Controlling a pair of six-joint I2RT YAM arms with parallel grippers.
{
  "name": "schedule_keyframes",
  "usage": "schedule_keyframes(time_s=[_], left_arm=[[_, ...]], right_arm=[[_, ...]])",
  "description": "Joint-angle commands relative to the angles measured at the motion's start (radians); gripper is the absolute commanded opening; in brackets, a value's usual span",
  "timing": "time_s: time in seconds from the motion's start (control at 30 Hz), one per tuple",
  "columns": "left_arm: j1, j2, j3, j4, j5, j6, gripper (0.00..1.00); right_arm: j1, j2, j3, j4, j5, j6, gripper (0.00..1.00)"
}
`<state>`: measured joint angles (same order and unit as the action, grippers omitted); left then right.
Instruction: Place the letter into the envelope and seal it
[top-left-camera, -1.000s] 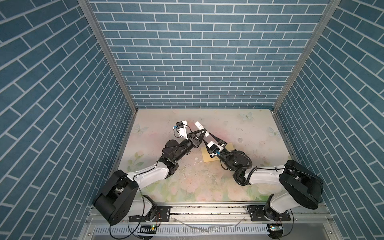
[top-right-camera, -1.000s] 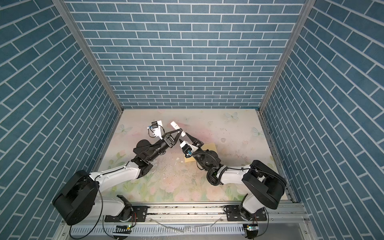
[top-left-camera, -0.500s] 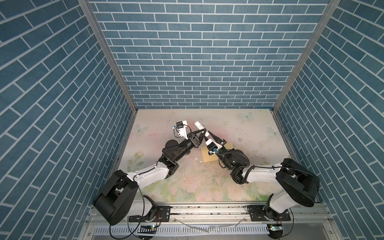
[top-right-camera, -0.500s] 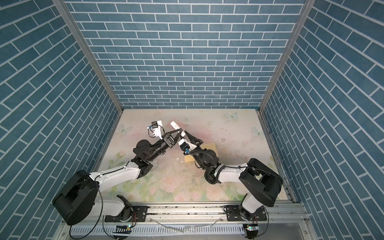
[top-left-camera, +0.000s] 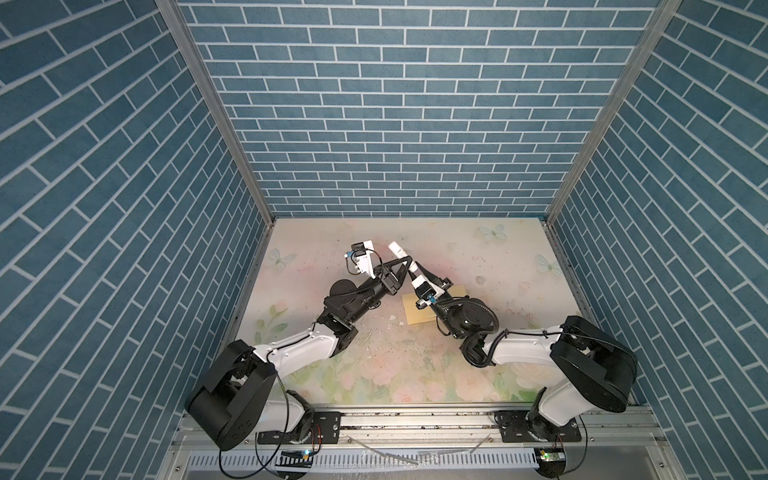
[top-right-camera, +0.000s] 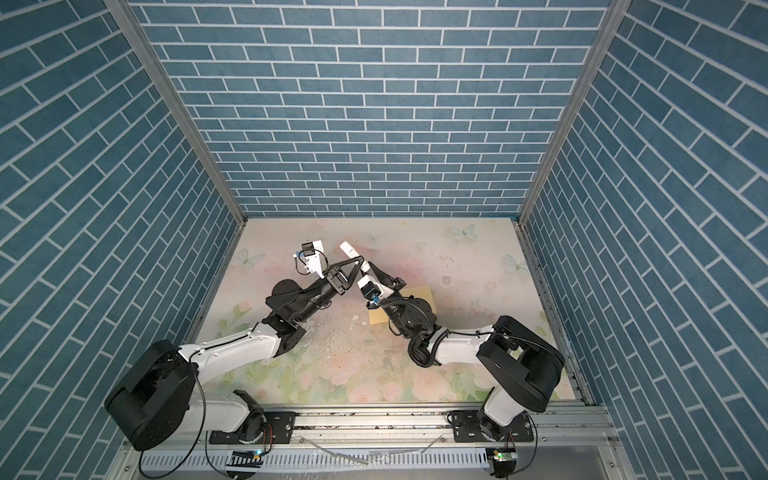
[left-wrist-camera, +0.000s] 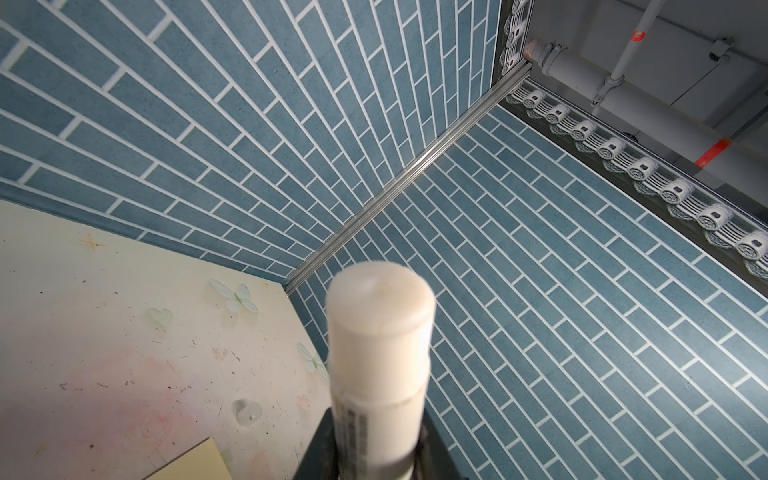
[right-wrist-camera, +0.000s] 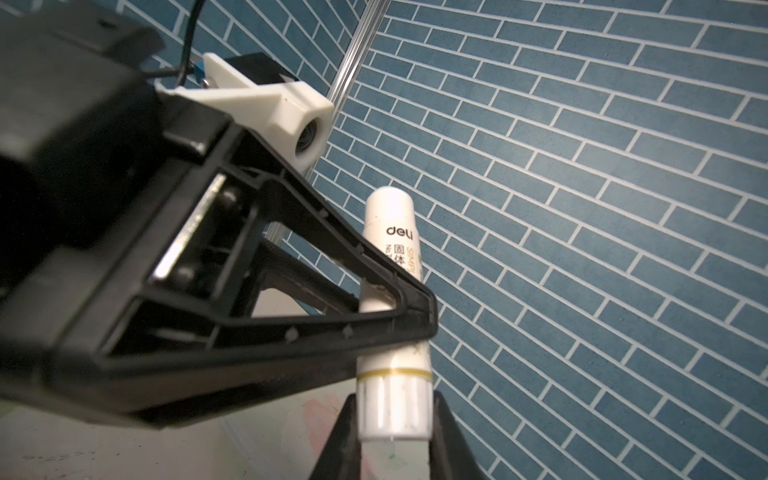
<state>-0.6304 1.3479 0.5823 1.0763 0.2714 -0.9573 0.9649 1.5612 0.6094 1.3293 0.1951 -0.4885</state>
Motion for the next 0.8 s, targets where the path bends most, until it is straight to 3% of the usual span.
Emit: schedule_keyframes(time_s=[0.0, 0.2, 0.5, 0.77], left_arm=[[-0.002, -0.01, -0.006, 0.017, 0.02, 0.008, 0.0], [-0.002, -0.007, -0.006, 0.016, 0.024, 0.012, 0.0], [-0.002, -0.006, -0.006, 0.02, 0.037, 0.024, 0.0], [-0.002, -0.013, -0.007, 0.011, 0.038, 0.037, 0.0]], right_arm=[[-0.017, -0.077, 0.051, -0.02, -0.078, 0.177, 0.02], [-0.105, -0.157, 0.08, -0.155, -0.303, 0.501, 0.0], [-0.241, -0.137, 0.153, -0.148, -0.646, 0.98, 0.0], [-0.282, -0.068, 0.225, -0.099, -0.835, 1.242, 0.02]])
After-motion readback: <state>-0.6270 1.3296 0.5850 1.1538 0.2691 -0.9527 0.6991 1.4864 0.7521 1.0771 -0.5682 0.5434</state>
